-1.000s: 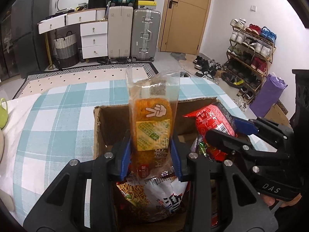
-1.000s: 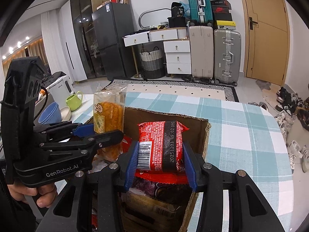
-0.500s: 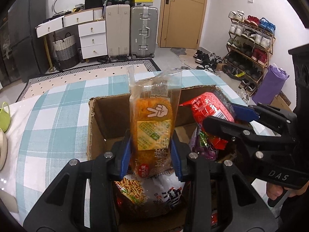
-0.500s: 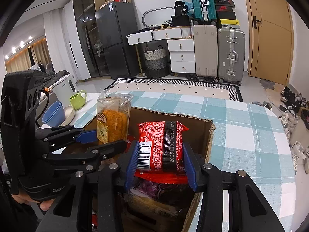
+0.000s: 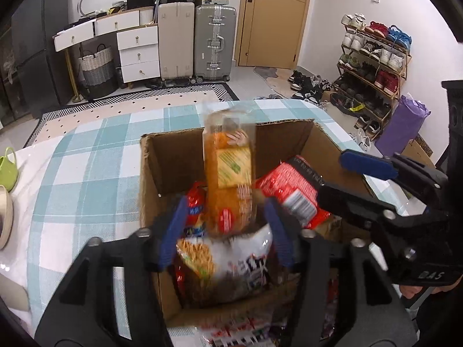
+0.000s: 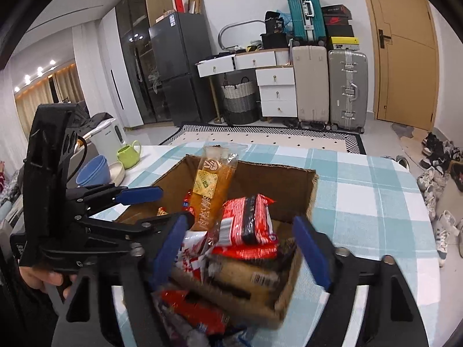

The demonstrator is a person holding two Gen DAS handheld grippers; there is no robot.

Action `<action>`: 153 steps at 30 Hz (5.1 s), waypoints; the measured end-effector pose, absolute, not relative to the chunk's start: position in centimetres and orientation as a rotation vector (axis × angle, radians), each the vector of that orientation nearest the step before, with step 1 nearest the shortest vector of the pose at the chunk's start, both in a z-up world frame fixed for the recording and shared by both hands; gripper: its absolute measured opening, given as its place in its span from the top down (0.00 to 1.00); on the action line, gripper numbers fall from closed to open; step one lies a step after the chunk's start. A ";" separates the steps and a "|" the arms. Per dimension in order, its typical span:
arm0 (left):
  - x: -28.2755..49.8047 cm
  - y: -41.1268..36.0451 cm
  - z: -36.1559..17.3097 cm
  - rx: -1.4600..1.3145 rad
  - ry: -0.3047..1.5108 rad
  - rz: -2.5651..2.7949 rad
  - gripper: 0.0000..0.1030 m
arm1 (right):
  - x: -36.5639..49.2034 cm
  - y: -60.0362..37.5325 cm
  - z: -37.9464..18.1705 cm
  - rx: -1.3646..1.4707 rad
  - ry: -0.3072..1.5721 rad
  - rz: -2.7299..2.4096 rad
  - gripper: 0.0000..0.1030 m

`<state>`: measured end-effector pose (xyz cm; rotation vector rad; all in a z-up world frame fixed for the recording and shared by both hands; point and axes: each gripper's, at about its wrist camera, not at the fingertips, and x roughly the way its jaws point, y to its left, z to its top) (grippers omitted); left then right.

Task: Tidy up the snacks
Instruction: 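Move both open grippers back toward the remaining snacks, then grasp the white noodle-snack bag with the left gripper while the right grasps the blue biscuit pack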

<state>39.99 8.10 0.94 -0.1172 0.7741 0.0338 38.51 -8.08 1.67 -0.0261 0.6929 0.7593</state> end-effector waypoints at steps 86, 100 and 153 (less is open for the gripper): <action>25.8 6.9 -5.1 -0.220 0.917 0.145 0.01 | 29.5 -16.2 -5.3 -0.066 0.941 0.596 0.01; 25.7 7.0 -5.1 -0.214 0.925 0.136 0.01 | 29.1 -15.8 -6.2 -0.127 1.000 0.679 0.01; 22.4 6.5 -3.0 -0.328 0.824 0.009 0.57 | 27.1 -15.9 -2.5 -0.011 0.830 0.656 0.56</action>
